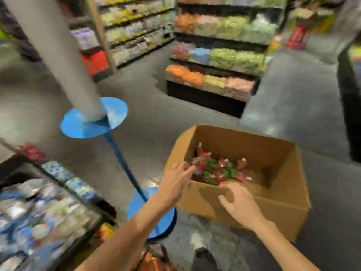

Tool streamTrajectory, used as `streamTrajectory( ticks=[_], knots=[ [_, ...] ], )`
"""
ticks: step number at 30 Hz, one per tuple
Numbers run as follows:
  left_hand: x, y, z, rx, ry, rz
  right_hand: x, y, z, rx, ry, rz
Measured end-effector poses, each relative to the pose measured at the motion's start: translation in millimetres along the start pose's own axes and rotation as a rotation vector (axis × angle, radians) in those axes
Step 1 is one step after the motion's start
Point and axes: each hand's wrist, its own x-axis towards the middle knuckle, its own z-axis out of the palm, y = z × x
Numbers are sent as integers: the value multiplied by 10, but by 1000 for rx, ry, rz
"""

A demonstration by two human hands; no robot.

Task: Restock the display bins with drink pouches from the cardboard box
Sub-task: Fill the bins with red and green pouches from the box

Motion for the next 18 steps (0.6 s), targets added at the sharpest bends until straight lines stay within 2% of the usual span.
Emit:
streamTrajectory(
  ticks=[2, 6, 12, 15, 18],
  knots=[
    [312, 77, 324, -19, -103, 16, 39, 343, -42, -4, -48, 121],
    [924, 119, 854, -63, -280, -64, 330, 920, -34, -17, -136, 286],
    [1932, -62, 1852, -132, -542, -186, 1368, 1727, 243, 28, -269, 439],
    [2454, -145, 2374, -124, -632, -217, 1963, 2163, 556, -8, -394, 520],
    [3003, -189, 2853, -58, -629, -187, 2462, 2539, 843, -96, -465, 526]
  ],
)
